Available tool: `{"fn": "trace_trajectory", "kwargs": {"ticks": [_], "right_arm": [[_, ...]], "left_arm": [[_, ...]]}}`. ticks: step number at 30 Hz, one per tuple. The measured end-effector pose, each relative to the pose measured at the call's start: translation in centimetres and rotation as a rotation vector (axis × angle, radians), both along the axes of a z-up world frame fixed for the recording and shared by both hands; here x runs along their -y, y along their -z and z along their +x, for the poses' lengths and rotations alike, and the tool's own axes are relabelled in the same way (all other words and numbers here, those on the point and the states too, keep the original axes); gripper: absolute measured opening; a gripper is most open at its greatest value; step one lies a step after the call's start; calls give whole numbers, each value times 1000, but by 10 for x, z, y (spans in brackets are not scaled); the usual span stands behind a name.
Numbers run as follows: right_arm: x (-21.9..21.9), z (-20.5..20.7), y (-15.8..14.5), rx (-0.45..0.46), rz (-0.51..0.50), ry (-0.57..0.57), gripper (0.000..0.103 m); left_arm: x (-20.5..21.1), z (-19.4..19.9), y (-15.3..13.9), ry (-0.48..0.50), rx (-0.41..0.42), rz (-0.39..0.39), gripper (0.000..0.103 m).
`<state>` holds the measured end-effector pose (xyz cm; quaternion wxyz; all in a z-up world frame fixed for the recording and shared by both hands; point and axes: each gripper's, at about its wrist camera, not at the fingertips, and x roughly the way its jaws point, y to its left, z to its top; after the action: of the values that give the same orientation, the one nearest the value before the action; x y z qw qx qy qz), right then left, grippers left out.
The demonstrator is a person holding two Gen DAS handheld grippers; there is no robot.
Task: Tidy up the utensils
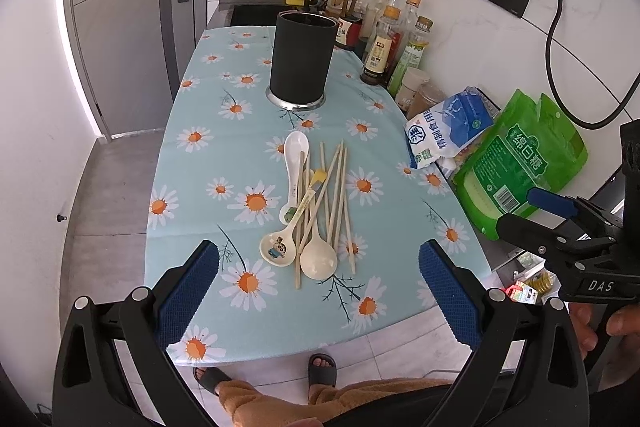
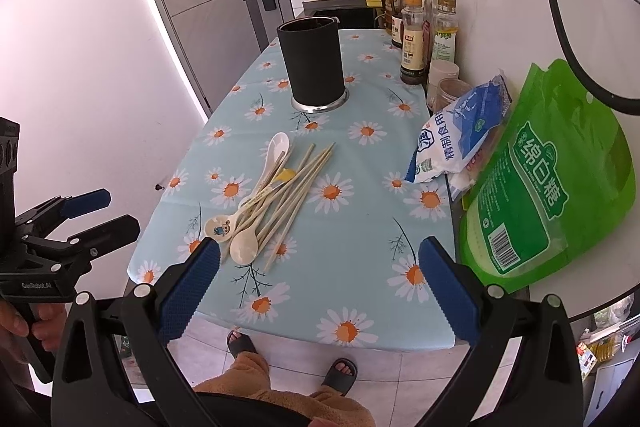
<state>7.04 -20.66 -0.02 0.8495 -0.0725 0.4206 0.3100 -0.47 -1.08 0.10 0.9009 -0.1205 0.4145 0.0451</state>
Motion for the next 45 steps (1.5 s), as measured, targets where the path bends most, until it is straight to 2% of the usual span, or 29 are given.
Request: {"fn": "trace_trajectory", "kwargs": {"ticks": [18, 34, 45], "right_arm": [[1, 4, 3, -11, -13, 5, 99], [8, 16, 8, -41, 7, 11, 99], [8, 39, 24, -155, 48, 14, 99]], "left_arm": [[1, -3, -2, 6, 0, -12, 97], [8, 12, -4, 12, -21, -1, 97], [4, 29, 9, 43, -80, -34, 97]]}}
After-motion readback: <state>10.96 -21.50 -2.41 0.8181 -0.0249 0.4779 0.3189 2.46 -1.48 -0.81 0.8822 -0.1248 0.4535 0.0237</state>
